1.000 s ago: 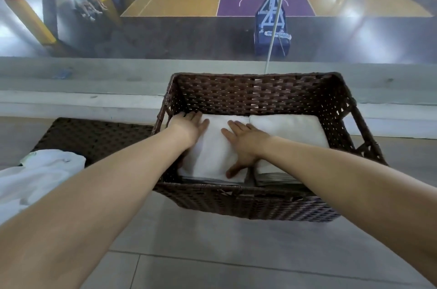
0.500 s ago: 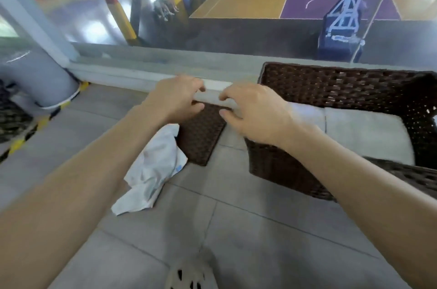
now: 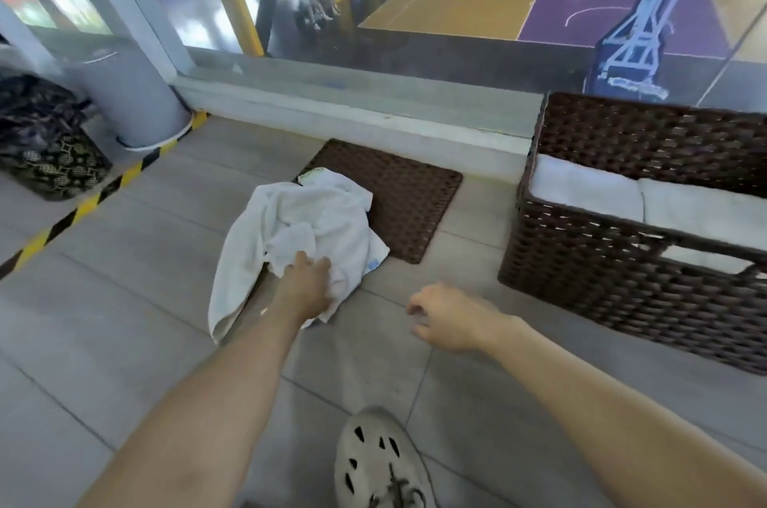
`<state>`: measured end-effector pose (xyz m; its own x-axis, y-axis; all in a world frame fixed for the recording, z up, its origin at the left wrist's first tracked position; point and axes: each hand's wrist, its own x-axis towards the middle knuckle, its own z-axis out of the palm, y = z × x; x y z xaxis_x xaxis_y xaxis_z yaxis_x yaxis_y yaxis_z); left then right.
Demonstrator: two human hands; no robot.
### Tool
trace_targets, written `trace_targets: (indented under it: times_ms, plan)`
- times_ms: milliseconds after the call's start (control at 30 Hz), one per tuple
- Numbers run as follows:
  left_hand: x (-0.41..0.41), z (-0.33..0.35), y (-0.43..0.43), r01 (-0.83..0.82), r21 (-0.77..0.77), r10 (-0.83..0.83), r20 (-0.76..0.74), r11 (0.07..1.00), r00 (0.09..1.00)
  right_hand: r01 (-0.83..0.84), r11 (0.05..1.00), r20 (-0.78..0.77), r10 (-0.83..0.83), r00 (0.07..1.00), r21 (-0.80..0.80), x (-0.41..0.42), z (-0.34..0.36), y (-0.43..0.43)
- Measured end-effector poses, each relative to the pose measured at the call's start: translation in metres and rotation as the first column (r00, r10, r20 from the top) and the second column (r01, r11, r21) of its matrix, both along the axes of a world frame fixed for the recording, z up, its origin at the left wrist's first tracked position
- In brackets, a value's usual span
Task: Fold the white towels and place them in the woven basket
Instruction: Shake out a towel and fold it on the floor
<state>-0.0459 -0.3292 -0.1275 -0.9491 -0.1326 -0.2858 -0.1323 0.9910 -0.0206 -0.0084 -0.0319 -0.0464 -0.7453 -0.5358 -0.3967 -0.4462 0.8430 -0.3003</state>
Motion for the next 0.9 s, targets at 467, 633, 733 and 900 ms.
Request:
trace_targets:
  times_ms: [467, 633, 733, 900]
  plan:
    - [-0.015, 0.288, 0.104, 0.22, 0.638, 0.006, -0.333, 0.738, 0.943, 0.241, 0.945, -0.19, -0.284, 0.94, -0.222, -0.008, 0.172, 0.089]
    - [0.002, 0.357, 0.176, 0.236, 0.841, 0.18, -0.362, 0.487, 0.915, 0.279, 0.855, -0.127, -0.365, 0.922, -0.437, 0.035, 0.234, 0.124]
    - [0.025, 0.39, 0.223, 0.24, 0.943, 0.181, -0.284, 0.231, 0.941, 0.246, 0.79, -0.242, -0.44, 0.865, -0.561, 0.06, 0.261, 0.14]
    - [0.06, 0.436, 0.271, 0.31, 0.943, -0.113, -0.297, 0.121, 0.948, 0.259, 0.665, -0.369, -0.648, 0.667, -0.7, 0.083, 0.314, 0.182]
